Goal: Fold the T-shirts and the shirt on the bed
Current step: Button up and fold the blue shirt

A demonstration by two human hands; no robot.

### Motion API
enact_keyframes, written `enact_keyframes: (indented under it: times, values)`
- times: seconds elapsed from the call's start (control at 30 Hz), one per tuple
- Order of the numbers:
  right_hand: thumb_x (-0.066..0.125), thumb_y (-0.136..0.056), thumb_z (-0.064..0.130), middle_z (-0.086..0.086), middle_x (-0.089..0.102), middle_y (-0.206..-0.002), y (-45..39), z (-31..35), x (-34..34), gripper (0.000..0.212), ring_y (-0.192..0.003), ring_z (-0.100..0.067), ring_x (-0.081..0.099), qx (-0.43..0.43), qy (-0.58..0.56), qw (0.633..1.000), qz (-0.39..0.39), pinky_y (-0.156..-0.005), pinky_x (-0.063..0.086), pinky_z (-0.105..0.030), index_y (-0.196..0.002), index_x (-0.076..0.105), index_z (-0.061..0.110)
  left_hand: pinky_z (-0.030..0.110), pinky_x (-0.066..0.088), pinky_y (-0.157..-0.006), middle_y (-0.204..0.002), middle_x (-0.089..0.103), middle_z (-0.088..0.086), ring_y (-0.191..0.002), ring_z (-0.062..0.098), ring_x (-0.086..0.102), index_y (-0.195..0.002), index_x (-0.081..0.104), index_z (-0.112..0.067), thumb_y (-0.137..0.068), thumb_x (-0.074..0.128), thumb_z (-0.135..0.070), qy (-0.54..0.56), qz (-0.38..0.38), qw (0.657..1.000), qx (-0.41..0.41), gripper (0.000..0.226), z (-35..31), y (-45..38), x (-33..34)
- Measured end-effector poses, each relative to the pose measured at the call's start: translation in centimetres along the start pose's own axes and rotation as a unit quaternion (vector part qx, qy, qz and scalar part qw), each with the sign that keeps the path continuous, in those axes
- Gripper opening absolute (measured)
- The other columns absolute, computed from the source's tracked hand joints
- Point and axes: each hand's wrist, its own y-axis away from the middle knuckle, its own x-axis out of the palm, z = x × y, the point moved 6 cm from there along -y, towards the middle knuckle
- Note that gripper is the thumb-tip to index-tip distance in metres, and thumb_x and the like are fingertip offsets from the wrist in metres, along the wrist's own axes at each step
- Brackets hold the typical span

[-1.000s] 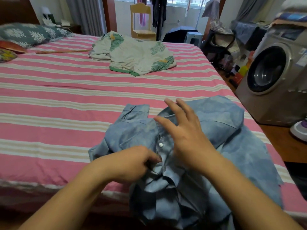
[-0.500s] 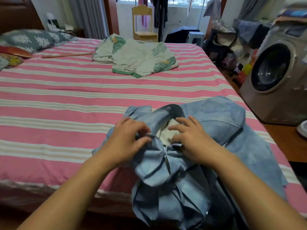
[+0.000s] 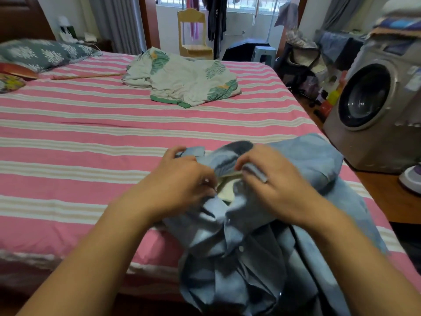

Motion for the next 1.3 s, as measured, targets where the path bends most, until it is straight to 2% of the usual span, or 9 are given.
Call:
enact_keyframes:
  times: [0.13, 0.27, 0.33, 0.43, 0.63, 0.83, 1.0, 1.1, 1.3]
  values:
    - [0.061, -0.093, 0.042, 0.006, 0.046, -0.103, 3.6, -1.3, 5.4, 0.027, -0.097, -0.017, 0.046, 0.010, 0.076, 0.981, 0.177, -0.088, 0.041, -0.034, -0.110, 0.055, 0.022, 0.033, 0.033, -0.075, -0.068, 0.059, -0.012, -0.067, 0.002, 0.050, -0.074, 0.050, -0.030, -0.080, 0.082, -0.043, 0.179, 0.027, 0.975, -0.127, 0.034, 1.8, 0.8, 2.4]
    - [0.071, -0.087, 0.031, 0.013, 0.047, -0.096, 5.3, -3.8, 4.4, 0.015, -0.095, -0.011, 0.046, 0.034, 0.092, 0.964, 0.245, -0.094, 0.044, -0.038, -0.093, 0.057, 0.029, 0.035, 0.037, -0.086, -0.069, 0.065, -0.024, -0.072, -0.008, 0.057, -0.073, 0.062, -0.033, -0.083, 0.080, -0.034, 0.212, 0.122, 0.959, -0.144, 0.020, 2.0, 2.3, 4.2]
    - [0.072, -0.087, 0.030, 0.017, 0.053, -0.088, 5.7, -4.3, 3.8, 0.015, -0.093, -0.006, 0.050, 0.046, 0.099, 0.966, 0.234, -0.111, 0.035, -0.039, -0.090, 0.057, 0.032, 0.041, 0.040, -0.098, -0.079, 0.068, -0.024, -0.080, -0.008, 0.060, -0.085, 0.064, -0.036, -0.089, 0.074, -0.024, 0.243, 0.136, 0.950, -0.142, 0.016, 2.1, 2.8, 4.3]
    - [0.066, -0.086, 0.028, 0.017, 0.058, -0.079, 5.2, -3.0, 3.3, 0.011, -0.084, -0.004, 0.055, 0.003, 0.073, 0.988, 0.135, -0.119, 0.025, -0.036, -0.091, 0.059, 0.035, 0.036, 0.050, -0.089, -0.084, 0.073, -0.006, -0.081, 0.008, 0.068, -0.093, 0.060, -0.029, -0.091, 0.071, -0.011, 0.328, 0.107, 0.923, -0.172, 0.021, 1.7, 2.8, 3.9]
    - [0.062, -0.091, 0.035, 0.010, 0.059, -0.082, 3.4, 0.0, 4.8, 0.011, -0.081, -0.016, 0.052, -0.061, 0.046, 0.991, 0.111, -0.077, 0.042, -0.033, -0.093, 0.069, 0.026, 0.028, 0.051, -0.068, -0.070, 0.075, -0.007, -0.063, 0.003, 0.063, -0.072, 0.075, -0.029, -0.085, 0.081, -0.017, 0.379, 0.078, 0.890, -0.242, 0.018, 0.0, 2.0, 4.6]
    - [0.070, -0.084, 0.032, 0.020, 0.055, -0.086, 3.6, -0.5, 3.9, 0.009, -0.085, 0.003, 0.048, -0.011, -0.009, 0.991, 0.132, -0.078, 0.035, -0.008, -0.091, 0.071, 0.027, 0.038, 0.045, -0.096, -0.068, 0.064, -0.020, -0.084, 0.006, 0.060, -0.066, 0.061, -0.041, -0.094, 0.068, -0.043, 0.229, 0.127, 0.933, -0.246, 0.029, -0.2, 1.9, 4.4]
    - [0.064, -0.092, 0.028, 0.018, 0.061, -0.090, 3.4, 0.2, 2.7, 0.002, -0.089, -0.002, 0.057, -0.001, -0.051, 0.995, 0.088, -0.079, 0.042, -0.015, -0.094, 0.065, 0.027, 0.045, 0.020, -0.106, -0.087, 0.057, -0.014, -0.112, 0.017, 0.039, -0.101, 0.069, -0.039, -0.099, 0.055, -0.049, 0.099, 0.148, 0.966, -0.185, 0.017, -1.8, 1.7, 4.7]
    - [0.062, -0.095, 0.029, 0.015, 0.059, -0.087, 3.4, 0.0, 4.5, 0.004, -0.081, -0.002, 0.053, 0.007, -0.053, 0.990, 0.128, -0.073, 0.041, -0.021, -0.094, 0.059, 0.031, 0.049, 0.016, -0.113, -0.088, 0.055, -0.013, -0.116, 0.019, 0.038, -0.096, 0.068, -0.041, -0.099, 0.054, -0.047, 0.093, 0.143, 0.970, -0.171, 0.016, -2.0, 1.5, 4.5]
    - [0.055, -0.097, 0.034, 0.007, 0.060, -0.083, 4.0, -1.4, 6.7, 0.010, -0.075, -0.018, 0.052, 0.030, -0.002, 0.986, 0.166, -0.067, 0.043, -0.039, -0.094, 0.046, 0.036, 0.043, 0.044, -0.096, -0.077, 0.064, -0.010, -0.083, 0.010, 0.056, -0.075, 0.061, -0.029, -0.101, 0.057, -0.040, 0.233, 0.159, 0.942, -0.180, 0.028, -0.6, 2.0, 5.6]
